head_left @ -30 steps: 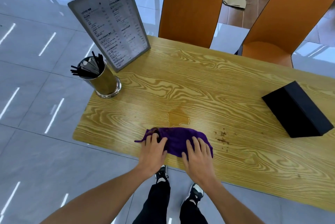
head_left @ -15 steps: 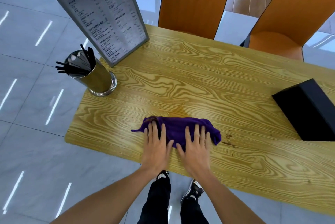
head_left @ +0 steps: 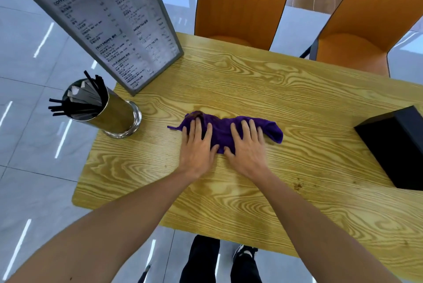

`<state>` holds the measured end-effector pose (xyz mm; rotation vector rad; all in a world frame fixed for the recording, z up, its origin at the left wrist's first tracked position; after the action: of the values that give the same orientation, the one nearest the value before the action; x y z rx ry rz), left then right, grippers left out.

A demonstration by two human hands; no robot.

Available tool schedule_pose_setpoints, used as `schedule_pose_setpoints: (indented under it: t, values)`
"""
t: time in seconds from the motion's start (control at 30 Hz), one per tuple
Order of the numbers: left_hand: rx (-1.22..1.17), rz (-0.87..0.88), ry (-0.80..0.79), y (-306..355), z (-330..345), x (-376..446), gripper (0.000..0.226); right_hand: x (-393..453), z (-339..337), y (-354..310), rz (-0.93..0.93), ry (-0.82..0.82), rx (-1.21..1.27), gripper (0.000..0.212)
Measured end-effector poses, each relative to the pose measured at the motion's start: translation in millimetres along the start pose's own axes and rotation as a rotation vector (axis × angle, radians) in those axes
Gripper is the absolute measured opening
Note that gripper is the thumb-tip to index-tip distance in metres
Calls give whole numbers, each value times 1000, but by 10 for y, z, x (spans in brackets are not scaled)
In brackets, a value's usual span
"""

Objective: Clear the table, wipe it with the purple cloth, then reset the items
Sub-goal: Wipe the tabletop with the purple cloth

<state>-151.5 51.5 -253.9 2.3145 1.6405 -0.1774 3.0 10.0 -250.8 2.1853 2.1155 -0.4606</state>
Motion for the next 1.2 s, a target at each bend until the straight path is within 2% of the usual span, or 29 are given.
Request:
schedule_pose_setpoints:
  t: [0.07, 0.17, 0.33, 0.77, 0.9, 1.07, 1.2]
  values:
    - [21, 25, 33, 22, -96, 167, 66, 113, -4, 15, -31, -12, -5, 73]
    - [-61, 47, -22, 37, -115, 323, 67, 216, -31, 11, -51, -45, -29, 69]
    - [-146, 23, -17, 18, -86, 223, 66, 168, -84, 1, -100, -58, -105, 65]
    - [-186, 8, -105, 221, 229, -984, 51, -962, 197, -117, -216, -139, -154, 67]
    - [-175, 4, -57, 190, 304, -1178, 47, -1132, 299, -105, -244, -147, -161, 62]
    - [-153, -57, -12, 81, 248, -1090, 57, -901, 288, -147, -286, -170, -200, 62]
    - [-103, -76, -53, -134, 166, -805, 68, -517, 146, -207, -305, -178, -215, 66]
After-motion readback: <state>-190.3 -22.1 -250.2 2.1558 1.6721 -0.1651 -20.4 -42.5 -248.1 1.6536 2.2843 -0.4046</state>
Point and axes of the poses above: each hand's wrist, its own x-axis towards the middle knuckle, its own z-axis out of the palm, y = z × x, the point moved 3 cm from there along x, towards the middle knuckle, and after that the axes turned 5 degrees about -z, right-handed, at the moved point
